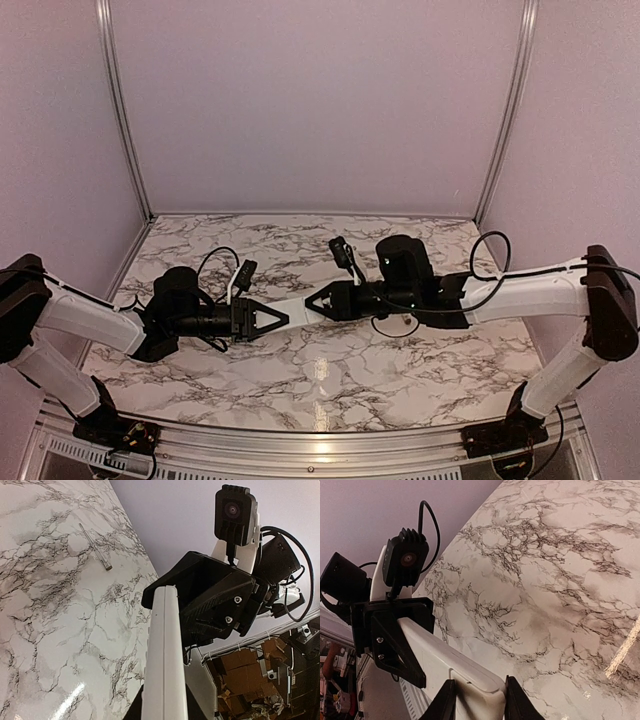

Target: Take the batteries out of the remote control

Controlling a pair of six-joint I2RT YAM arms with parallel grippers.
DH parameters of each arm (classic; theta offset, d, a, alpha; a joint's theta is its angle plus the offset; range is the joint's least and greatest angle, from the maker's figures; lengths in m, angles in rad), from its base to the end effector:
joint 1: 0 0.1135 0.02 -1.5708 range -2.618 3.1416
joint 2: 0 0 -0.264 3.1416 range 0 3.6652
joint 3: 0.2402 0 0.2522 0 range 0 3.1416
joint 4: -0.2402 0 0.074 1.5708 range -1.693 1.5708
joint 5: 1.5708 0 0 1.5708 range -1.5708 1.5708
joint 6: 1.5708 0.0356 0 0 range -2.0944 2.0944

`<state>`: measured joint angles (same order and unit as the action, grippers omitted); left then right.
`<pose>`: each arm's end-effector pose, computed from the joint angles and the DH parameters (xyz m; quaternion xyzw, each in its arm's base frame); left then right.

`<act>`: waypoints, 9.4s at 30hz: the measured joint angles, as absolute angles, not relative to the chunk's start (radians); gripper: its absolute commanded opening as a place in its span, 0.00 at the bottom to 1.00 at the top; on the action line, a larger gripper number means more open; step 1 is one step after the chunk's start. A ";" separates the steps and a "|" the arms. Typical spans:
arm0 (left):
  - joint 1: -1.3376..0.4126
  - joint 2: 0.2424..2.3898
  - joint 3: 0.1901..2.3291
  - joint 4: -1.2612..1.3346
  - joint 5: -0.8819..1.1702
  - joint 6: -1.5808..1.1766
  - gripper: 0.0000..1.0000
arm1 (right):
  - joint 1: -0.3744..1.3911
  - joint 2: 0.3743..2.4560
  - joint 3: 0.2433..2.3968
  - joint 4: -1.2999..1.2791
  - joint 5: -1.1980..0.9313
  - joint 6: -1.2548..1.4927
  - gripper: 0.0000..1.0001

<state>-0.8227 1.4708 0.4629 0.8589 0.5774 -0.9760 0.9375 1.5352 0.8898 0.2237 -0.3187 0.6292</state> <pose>0.1747 -0.2168 0.1856 0.1296 0.7385 -0.6239 0.2202 0.1927 0.2813 0.2338 -0.2125 0.8057 0.4730 0.2862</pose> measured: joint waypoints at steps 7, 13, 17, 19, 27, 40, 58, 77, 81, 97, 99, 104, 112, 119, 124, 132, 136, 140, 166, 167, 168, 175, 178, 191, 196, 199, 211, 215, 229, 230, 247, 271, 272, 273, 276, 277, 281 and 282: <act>-0.823 1.471 0.463 0.865 0.609 -0.979 0.00 | 0.931 1.520 0.850 0.276 -0.363 0.637 0.00; -0.820 1.471 0.462 0.873 0.640 -0.990 0.00 | 0.912 1.518 0.814 0.345 -0.440 0.641 0.00; -0.821 1.470 0.462 0.887 0.677 -0.999 0.00 | 0.906 1.493 0.774 0.392 -0.492 0.645 0.15; -0.823 1.467 0.462 0.900 0.698 -1.002 0.00 | 0.905 1.473 0.759 0.408 -0.512 0.647 0.35; -0.832 1.463 0.463 0.953 0.705 -1.008 0.00 | 0.930 1.421 0.757 0.414 -0.570 0.625 0.82; -0.832 1.463 0.469 0.939 0.668 -1.000 0.00 | 0.982 1.436 0.833 0.257 -0.413 0.579 0.55; -0.831 1.458 0.470 0.931 0.681 -0.950 0.00 | 0.982 1.431 0.835 0.223 -0.364 0.594 0.08; -0.857 1.458 0.472 1.033 0.763 -0.986 0.00 | 0.992 1.290 0.760 0.233 -0.464 0.536 0.13; -0.859 1.458 0.476 1.045 0.776 -0.988 0.00 | 0.994 1.259 0.747 0.228 -0.467 0.523 0.13; -0.860 1.441 0.506 0.950 0.720 -0.933 0.00 | 1.006 1.215 0.756 0.126 -0.323 0.518 0.50; -0.843 1.436 0.506 0.908 0.676 -0.933 0.00 | 1.005 1.214 0.756 0.101 -0.305 0.521 0.62; -0.830 1.436 0.506 0.844 0.614 -0.931 0.00 | 1.005 1.233 0.756 0.084 -0.274 0.511 0.80; -0.830 1.437 0.506 0.816 0.588 -0.931 0.00 | 1.005 1.332 0.815 0.048 -0.194 0.516 0.88; -0.830 1.437 0.506 0.793 0.566 -0.916 0.00 | 1.005 1.412 0.887 0.025 -0.139 0.520 0.77; -0.830 1.437 0.506 0.774 0.560 -0.908 0.00 | 1.005 1.444 0.923 0.008 -0.120 0.517 0.74; -0.829 1.437 0.506 0.751 0.554 -0.905 0.00 | 1.005 1.491 0.954 -0.025 -0.079 0.510 0.72; -0.828 1.437 0.506 0.745 0.546 -0.905 0.00 | 1.005 1.502 0.963 -0.028 -0.064 0.503 0.71; -0.827 1.437 0.506 0.741 0.540 -0.905 0.00 | 1.007 1.504 0.968 -0.039 -0.037 0.500 0.70; -0.827 1.455 0.507 0.751 0.553 -0.912 0.00 | 1.011 1.506 0.963 -0.001 -0.089 0.492 0.52; -0.827 1.455 0.508 0.751 0.556 -0.912 0.00 | 1.011 1.507 0.963 0.002 -0.093 0.488 0.50; -0.827 1.455 0.508 0.752 0.558 -0.912 0.00 | 1.011 1.509 0.963 0.004 -0.096 0.488 0.47; -0.822 1.455 0.508 0.749 0.559 -0.903 0.00 | 1.003 1.517 0.963 0.017 -0.114 0.497 0.23; -0.815 1.455 0.506 0.742 0.555 -0.906 0.00 | 0.994 1.517 0.963 0.016 -0.107 0.496 0.21; -0.817 1.460 0.506 0.727 0.556 -0.917 0.00 | 0.997 1.507 0.941 0.033 -0.104 0.480 0.19; -0.817 1.467 0.506 0.725 0.555 -0.917 0.00 | 0.997 1.497 0.937 0.038 -0.111 0.476 0.09; -0.817 1.474 0.506 0.725 0.551 -0.919 0.00 | 1.001 1.487 0.936 0.043 -0.130 0.472 0.04; -0.820 1.475 0.506 0.726 0.553 -0.918 0.00 | 1.002 1.477 0.923 0.067 -0.176 0.470 0.00; -0.821 1.475 0.506 0.727 0.553 -0.918 0.00 | 1.002 1.477 0.919 0.081 -0.199 0.470 0.00; -0.824 1.475 0.510 0.752 0.573 -0.916 0.00 | 1.002 1.394 0.886 0.089 -0.223 0.471 0.00; -0.824 1.475 0.510 0.752 0.574 -0.916 0.00 | 1.002 1.383 0.883 0.088 -0.223 0.471 0.00; -0.824 1.446 0.510 0.730 0.531 -0.889 0.00 | 0.978 1.274 0.869 -0.104 0.076 0.462 0.00; -0.826 1.379 0.510 0.665 0.466 -0.844 0.00 | 0.937 1.872 1.150 -0.405 0.425 0.469 0.15; -0.826 1.378 0.510 0.663 0.462 -0.844 0.00 | 0.937 1.872 1.150 -0.404 0.420 0.469 0.22; -0.826 1.378 0.510 0.657 0.461 -0.844 0.00 | 0.937 1.872 1.150 -0.405 0.412 0.465 0.29; -0.826 1.377 0.510 0.646 0.456 -0.844 0.00 | 0.937 1.870 1.147 -0.398 0.373 0.453 0.41; -0.826 1.377 0.510 0.645 0.453 -0.844 0.00 | 0.936 1.868 1.146 -0.395 0.360 0.456 0.45; -0.826 1.377 0.510 0.645 0.451 -0.844 0.00 | 0.930 1.819 1.120 -0.378 0.307 0.435 0.52; -0.826 1.377 0.510 0.645 0.451 -0.844 0.00 | 0.926 1.796 1.114 -0.374 0.295 0.432 0.54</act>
<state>-0.8257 1.3773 0.5102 0.6453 0.4511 -0.8440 0.9257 1.7958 1.1137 -0.3744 0.2947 0.4316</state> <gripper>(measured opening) 0.174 0.511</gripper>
